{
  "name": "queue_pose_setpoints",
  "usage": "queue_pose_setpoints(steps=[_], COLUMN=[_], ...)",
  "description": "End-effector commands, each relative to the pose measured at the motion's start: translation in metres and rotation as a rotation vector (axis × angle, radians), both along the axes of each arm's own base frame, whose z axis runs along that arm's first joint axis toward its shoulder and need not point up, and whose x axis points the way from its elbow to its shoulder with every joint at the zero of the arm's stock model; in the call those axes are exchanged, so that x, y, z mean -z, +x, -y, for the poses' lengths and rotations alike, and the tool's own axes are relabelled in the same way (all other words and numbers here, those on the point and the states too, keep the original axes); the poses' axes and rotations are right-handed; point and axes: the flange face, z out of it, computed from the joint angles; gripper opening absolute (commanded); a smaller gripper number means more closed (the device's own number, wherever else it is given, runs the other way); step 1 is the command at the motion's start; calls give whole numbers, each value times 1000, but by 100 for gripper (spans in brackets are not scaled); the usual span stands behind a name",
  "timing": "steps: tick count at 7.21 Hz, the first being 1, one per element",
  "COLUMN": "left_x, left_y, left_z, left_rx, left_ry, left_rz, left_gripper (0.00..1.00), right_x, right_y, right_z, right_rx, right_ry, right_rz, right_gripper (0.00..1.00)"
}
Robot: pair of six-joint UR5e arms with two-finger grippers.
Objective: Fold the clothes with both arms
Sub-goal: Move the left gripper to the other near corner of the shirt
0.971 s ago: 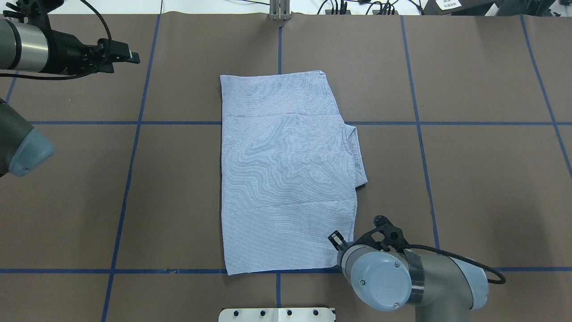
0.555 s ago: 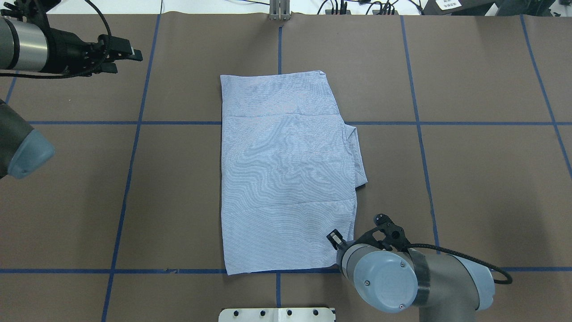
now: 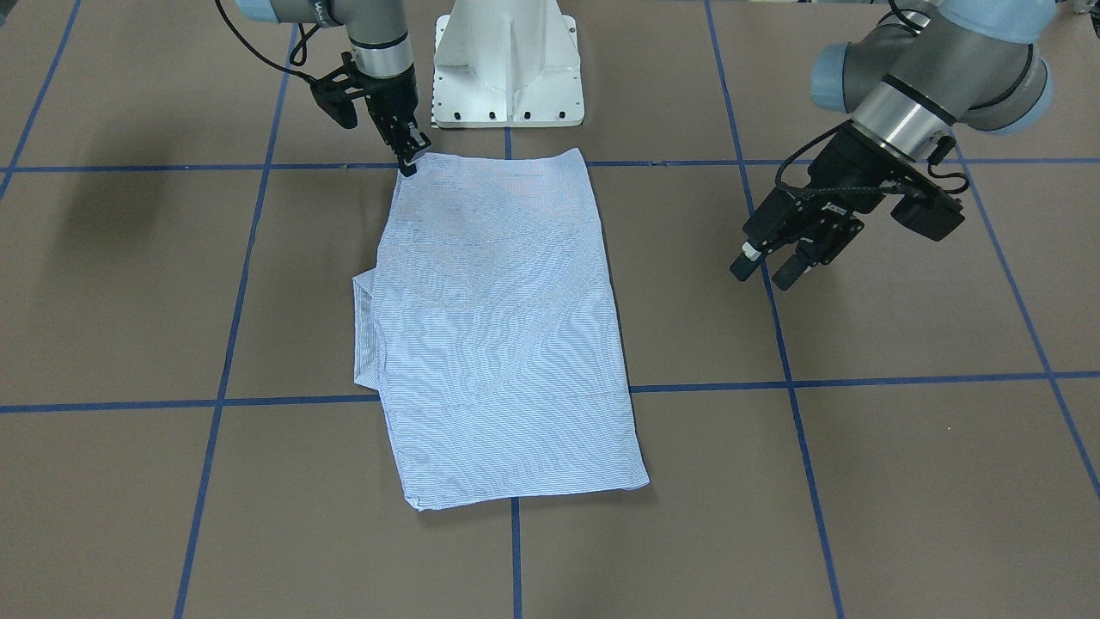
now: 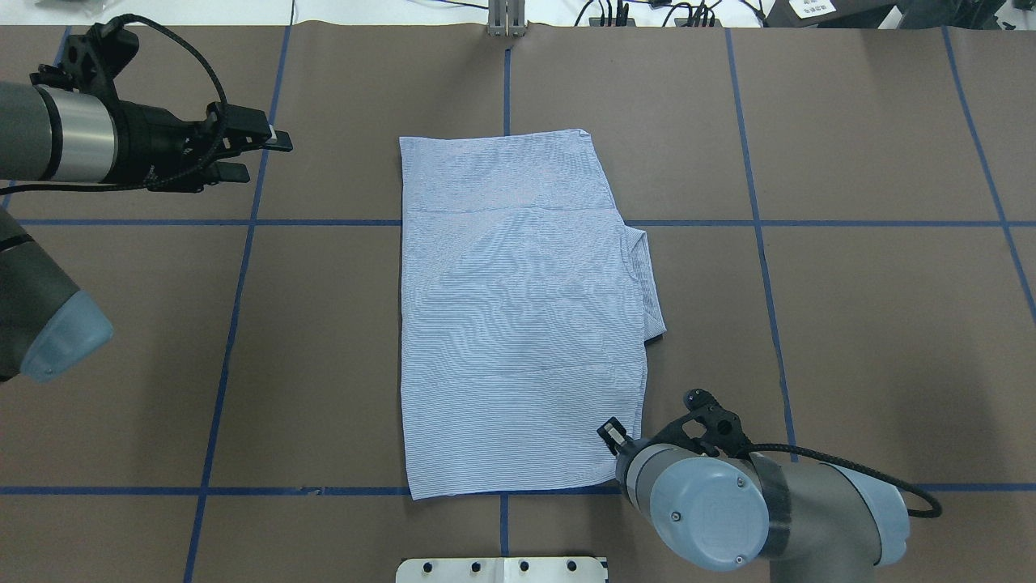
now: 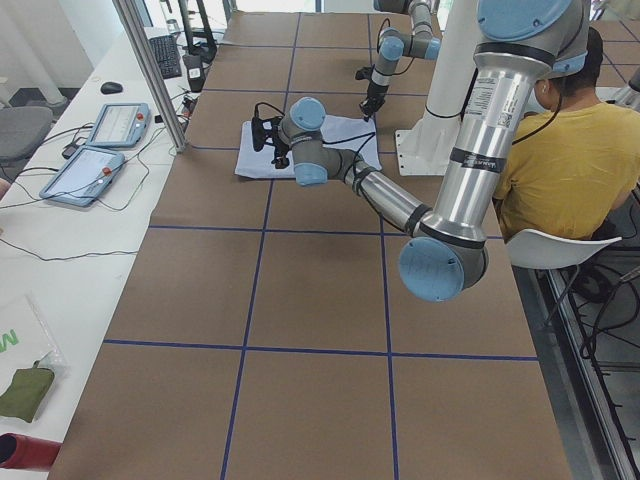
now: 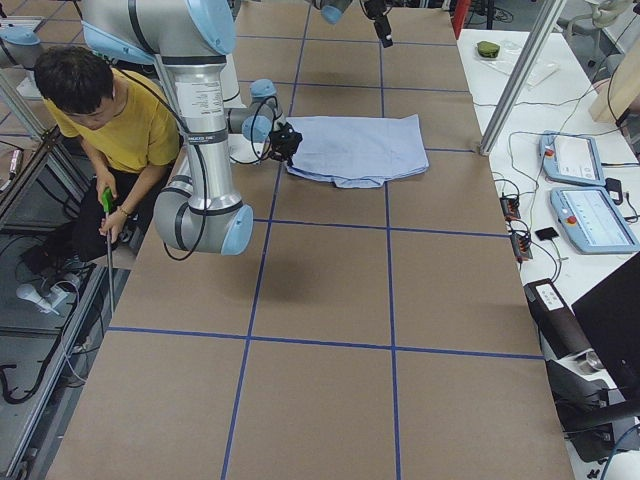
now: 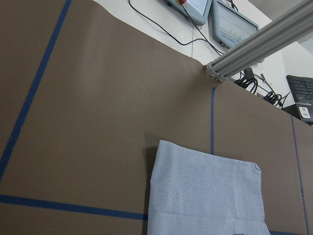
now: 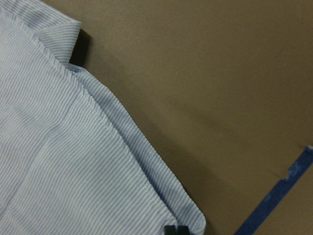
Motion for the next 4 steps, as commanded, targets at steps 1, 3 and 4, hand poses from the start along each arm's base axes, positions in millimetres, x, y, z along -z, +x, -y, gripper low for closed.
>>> queue_pose_setpoints(steps=[1, 3, 4], left_x=[8, -8, -12], left_y=[29, 131, 148], left_z=[-93, -188, -208], left_rx=[-11, 22, 8], left_ry=[-169, -294, -363], left_rz=[-111, -109, -107], left_gripper=[86, 85, 85], right_x=[-2, -6, -6], right_y=[0, 2, 2], right_z=[0, -1, -1], right_rx=[2, 4, 4], right_ry=[0, -3, -3], right_rz=[-5, -9, -9], right_gripper=[0, 0, 0])
